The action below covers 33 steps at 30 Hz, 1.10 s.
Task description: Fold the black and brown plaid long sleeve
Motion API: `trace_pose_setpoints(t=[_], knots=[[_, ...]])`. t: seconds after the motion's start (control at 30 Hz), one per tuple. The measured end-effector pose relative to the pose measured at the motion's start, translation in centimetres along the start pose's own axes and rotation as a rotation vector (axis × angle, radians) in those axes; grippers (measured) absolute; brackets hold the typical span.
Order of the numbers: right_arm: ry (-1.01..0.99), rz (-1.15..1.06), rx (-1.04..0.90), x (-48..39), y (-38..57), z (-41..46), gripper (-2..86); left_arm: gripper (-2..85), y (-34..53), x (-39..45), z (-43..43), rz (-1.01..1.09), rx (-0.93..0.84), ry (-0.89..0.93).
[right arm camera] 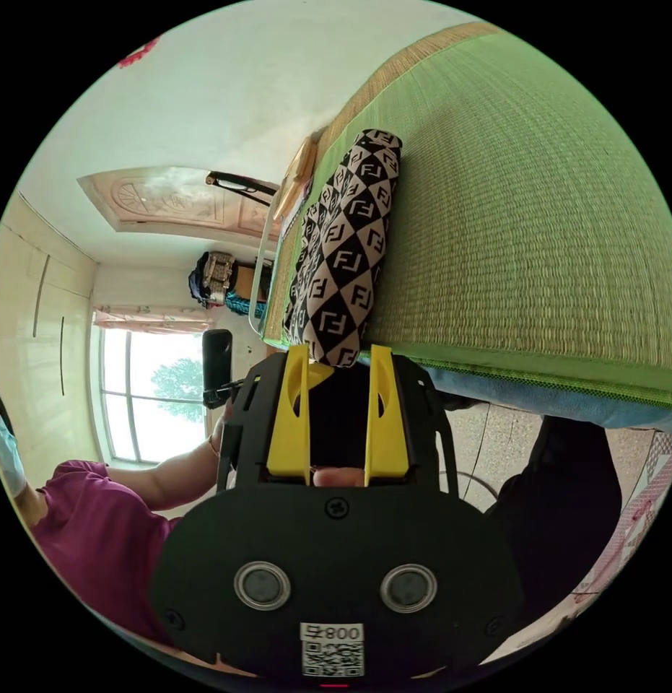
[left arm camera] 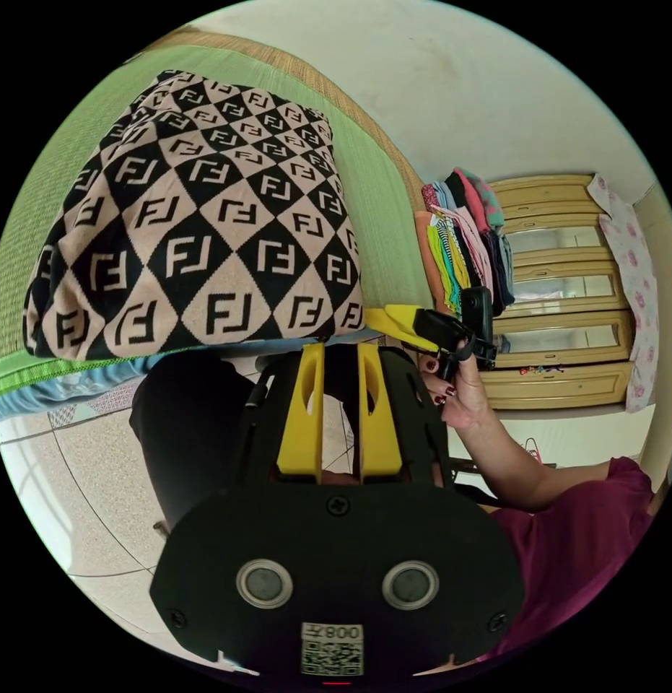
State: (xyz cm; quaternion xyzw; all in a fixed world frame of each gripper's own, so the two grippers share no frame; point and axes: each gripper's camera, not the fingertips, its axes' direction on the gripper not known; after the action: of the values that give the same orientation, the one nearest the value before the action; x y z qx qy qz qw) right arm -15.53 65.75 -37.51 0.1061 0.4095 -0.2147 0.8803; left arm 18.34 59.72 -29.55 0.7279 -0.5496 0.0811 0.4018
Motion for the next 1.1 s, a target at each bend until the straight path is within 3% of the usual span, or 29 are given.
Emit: trace_pose_setpoints(t=[0.6,1.1], knots=[[-0.257,0.160,0.001,10.7,2.7,3.7,15.9,1.4,-0.2,-3.8,0.2,0.029,0.063,0.054],[-0.336,0.159,-0.047,11.6,2.5,7.8,13.4,1.0,2.5,-6.6,0.0,0.072,0.080,0.136]])
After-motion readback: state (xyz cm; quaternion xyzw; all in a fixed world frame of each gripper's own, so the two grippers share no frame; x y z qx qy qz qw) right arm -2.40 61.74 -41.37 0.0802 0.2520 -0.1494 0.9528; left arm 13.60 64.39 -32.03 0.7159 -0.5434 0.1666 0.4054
